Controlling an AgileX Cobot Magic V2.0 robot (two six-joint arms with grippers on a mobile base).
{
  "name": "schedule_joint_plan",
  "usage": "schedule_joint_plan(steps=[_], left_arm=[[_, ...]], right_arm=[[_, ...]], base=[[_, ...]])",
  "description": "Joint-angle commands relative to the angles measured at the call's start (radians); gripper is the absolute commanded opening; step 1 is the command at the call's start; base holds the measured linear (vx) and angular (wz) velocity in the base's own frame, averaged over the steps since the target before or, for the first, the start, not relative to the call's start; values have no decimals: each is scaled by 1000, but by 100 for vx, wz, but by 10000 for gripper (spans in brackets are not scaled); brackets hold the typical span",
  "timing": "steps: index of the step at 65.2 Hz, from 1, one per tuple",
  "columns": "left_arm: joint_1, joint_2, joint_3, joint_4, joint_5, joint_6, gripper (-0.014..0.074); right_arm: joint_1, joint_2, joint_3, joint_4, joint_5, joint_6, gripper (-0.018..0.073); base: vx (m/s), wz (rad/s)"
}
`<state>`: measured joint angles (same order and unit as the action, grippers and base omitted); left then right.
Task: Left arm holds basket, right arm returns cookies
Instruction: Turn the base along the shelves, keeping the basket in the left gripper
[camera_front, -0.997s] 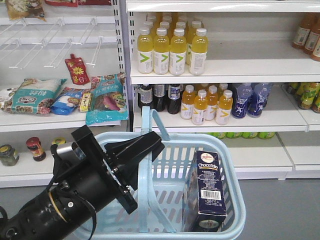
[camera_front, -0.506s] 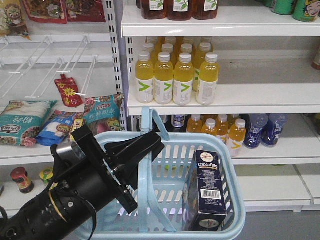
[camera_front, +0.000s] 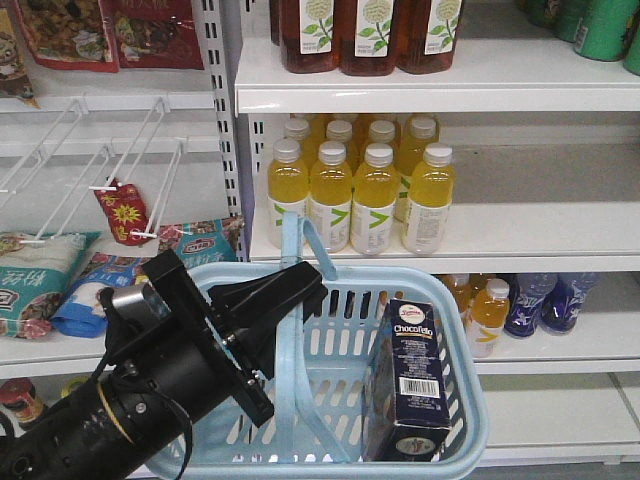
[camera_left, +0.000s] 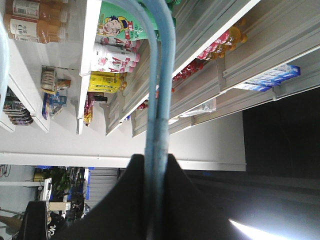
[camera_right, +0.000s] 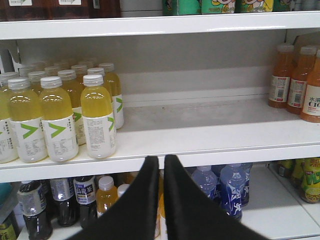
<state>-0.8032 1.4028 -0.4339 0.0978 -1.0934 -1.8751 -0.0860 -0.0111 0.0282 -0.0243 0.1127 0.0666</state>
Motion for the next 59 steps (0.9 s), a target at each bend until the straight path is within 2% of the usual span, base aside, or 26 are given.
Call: schedule_joint_plan(steps=[1,32,59], left_arm=[[-5,-31,-26,-12,-279,-3,0],[-5,-31,-26,-12,-279,-3,0],[-5,-31,-26,-12,-279,-3,0]], right_arm=[[-4,-12,18,-4,-72,-3,-6],[-4,-12,18,-4,-72,-3,-6],[-4,-12,18,-4,-72,-3,-6]], base=[[9,-11],[3,-22],[3,-55]])
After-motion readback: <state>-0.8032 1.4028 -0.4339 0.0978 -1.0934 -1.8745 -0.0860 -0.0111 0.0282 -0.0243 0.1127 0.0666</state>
